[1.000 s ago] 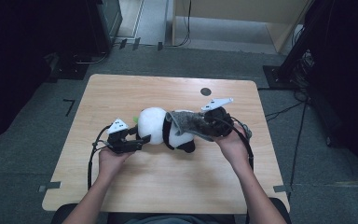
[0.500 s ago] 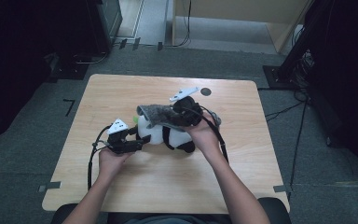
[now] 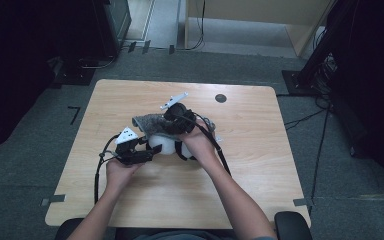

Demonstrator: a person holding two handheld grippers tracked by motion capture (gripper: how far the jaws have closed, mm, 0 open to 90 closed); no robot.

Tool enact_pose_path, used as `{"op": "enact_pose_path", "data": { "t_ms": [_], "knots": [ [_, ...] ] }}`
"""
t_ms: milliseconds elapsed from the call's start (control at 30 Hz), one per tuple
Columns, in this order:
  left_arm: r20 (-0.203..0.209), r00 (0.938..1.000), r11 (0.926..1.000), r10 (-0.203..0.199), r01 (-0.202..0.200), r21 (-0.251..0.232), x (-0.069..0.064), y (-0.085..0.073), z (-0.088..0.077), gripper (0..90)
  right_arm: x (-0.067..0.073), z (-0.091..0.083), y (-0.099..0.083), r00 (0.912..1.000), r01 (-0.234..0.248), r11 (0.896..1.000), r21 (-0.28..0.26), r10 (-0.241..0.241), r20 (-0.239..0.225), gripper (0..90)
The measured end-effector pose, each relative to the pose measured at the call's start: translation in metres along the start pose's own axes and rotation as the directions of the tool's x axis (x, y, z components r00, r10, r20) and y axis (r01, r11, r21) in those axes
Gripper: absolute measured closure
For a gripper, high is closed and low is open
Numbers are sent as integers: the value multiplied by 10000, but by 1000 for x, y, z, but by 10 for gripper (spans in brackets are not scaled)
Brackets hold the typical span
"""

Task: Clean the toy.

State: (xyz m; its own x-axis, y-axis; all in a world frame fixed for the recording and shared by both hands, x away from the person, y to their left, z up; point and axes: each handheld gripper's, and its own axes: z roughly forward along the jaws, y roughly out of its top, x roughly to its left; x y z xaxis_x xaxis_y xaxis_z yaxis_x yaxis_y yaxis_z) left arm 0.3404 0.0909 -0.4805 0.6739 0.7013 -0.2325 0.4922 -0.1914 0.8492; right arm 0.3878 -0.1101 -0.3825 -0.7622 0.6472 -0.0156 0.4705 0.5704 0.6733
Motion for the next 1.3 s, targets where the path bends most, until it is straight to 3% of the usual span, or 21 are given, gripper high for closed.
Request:
{"op": "enact_pose_path", "data": {
  "t_ms": [233, 800, 1100, 1167, 1300],
  "knots": [
    [8, 10000, 10000, 35, -35, -7, 0, 0, 0, 305, -4, -11, -11, 9999, 27, 10000, 38, -27, 140, 719],
    [261, 9996, 9999, -115, 112, 118, 4, 1, 0, 305, -41, -83, -77, 9933, -602, 9977, -317, 631, 967, 715],
    [246, 9997, 10000, -53, 52, 45, 3, 1, 2, 302, -64, -100, -116, 9833, -1362, 9903, -275, 1385, 1182, 717],
    [238, 9997, 10000, -46, 45, 58, 3, 1, 2, 302, -67, -101, -120, 9828, -1455, 9891, -209, 1469, 1117, 717],
    [173, 9998, 9999, 54, -56, 113, 2, 1, 2, 301, -73, -108, -124, 9779, -1471, 9887, -286, 1497, 1460, 717]
  ]
}}
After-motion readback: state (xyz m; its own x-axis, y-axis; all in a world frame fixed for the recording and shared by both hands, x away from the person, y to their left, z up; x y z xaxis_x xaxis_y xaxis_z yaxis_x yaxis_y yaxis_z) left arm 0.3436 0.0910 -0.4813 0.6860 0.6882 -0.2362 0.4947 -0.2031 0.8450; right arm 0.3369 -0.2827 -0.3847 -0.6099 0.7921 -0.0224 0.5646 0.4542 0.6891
